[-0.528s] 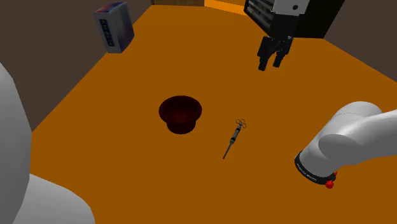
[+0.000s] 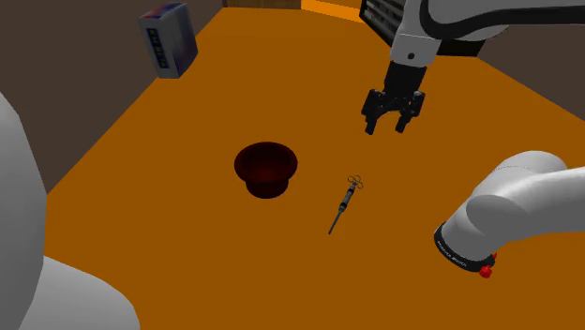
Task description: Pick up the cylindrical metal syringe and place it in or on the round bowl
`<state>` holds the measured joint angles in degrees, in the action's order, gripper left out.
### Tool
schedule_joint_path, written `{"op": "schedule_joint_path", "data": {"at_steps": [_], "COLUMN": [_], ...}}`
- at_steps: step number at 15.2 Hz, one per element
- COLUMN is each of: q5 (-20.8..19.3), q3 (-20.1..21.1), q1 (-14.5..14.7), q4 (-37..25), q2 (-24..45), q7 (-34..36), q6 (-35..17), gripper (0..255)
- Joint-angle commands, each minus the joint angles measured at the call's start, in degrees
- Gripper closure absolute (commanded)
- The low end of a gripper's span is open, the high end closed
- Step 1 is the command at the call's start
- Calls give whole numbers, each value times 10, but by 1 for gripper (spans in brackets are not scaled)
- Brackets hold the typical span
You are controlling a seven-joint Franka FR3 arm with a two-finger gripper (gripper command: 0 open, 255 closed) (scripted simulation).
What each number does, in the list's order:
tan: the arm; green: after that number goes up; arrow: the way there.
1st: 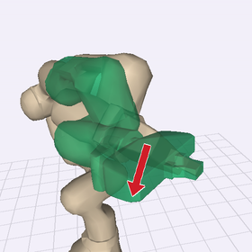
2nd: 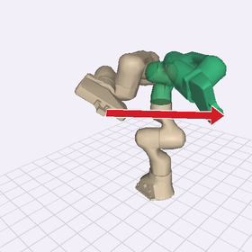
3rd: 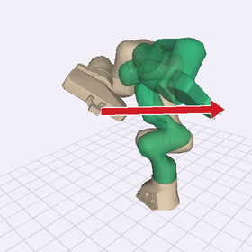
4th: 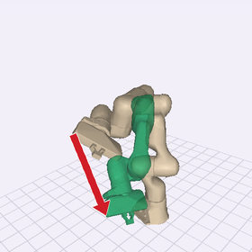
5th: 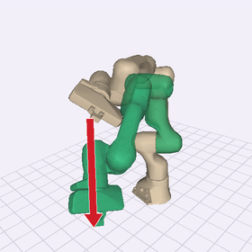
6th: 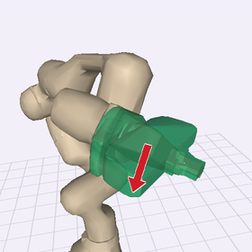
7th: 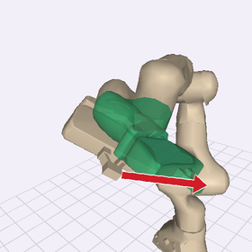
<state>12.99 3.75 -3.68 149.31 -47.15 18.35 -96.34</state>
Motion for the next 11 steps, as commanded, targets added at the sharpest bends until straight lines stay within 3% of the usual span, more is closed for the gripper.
{"op": "schedule_joint_path", "data": {"at_steps": [1, 6, 11], "q5": [26, 102, 195], "q3": [25, 97, 181], "q1": [-9, -19, -13], "q4": [40, 124, 182], "q2": [-13, -15, 30], "q7": [62, 206, 348], "q6": [-31, -124, -242], "gripper": [0, 0, 0]}}
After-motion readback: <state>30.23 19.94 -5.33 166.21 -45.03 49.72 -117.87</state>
